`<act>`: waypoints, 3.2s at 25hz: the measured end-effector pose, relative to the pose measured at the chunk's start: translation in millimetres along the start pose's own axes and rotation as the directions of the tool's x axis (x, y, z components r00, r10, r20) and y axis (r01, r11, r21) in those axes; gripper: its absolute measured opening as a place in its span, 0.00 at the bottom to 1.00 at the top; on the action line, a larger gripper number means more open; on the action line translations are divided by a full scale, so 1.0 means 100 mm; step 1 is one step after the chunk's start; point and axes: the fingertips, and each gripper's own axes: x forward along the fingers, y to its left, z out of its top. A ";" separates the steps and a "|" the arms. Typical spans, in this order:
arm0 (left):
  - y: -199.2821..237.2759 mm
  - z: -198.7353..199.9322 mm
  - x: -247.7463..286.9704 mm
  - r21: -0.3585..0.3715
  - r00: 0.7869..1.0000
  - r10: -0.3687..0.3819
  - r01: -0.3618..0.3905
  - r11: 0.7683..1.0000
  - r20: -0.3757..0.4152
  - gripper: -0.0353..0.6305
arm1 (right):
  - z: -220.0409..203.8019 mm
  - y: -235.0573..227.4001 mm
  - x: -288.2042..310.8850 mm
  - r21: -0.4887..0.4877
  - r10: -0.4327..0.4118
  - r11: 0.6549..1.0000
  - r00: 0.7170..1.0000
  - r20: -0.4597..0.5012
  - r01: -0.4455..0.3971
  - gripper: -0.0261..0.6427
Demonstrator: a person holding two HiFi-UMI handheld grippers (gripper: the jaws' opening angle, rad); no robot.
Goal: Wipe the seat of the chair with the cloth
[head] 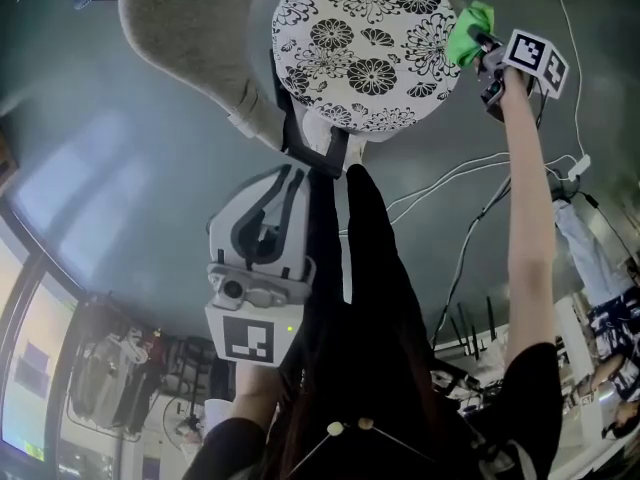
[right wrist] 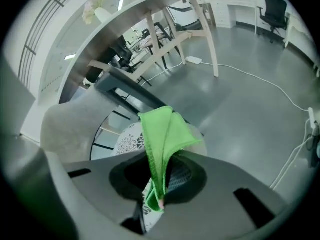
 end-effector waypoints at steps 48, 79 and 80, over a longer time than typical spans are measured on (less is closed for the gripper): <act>0.05 -0.10 -0.09 -0.001 0.999 0.029 -0.029 1.000 -0.042 0.09 | -1.68 0.48 0.49 -0.290 -0.071 0.957 0.956 -0.284 -0.015 0.11; -0.31 0.57 -0.12 0.118 1.000 -0.017 0.019 0.993 -0.019 0.09 | -0.95 0.27 -1.35 -0.370 -0.155 0.908 0.977 0.144 0.198 0.11; -0.33 0.68 -0.12 0.132 1.000 -0.015 0.016 0.991 -0.007 0.09 | -0.92 0.48 -1.56 -0.399 -0.117 0.897 0.973 0.201 0.190 0.11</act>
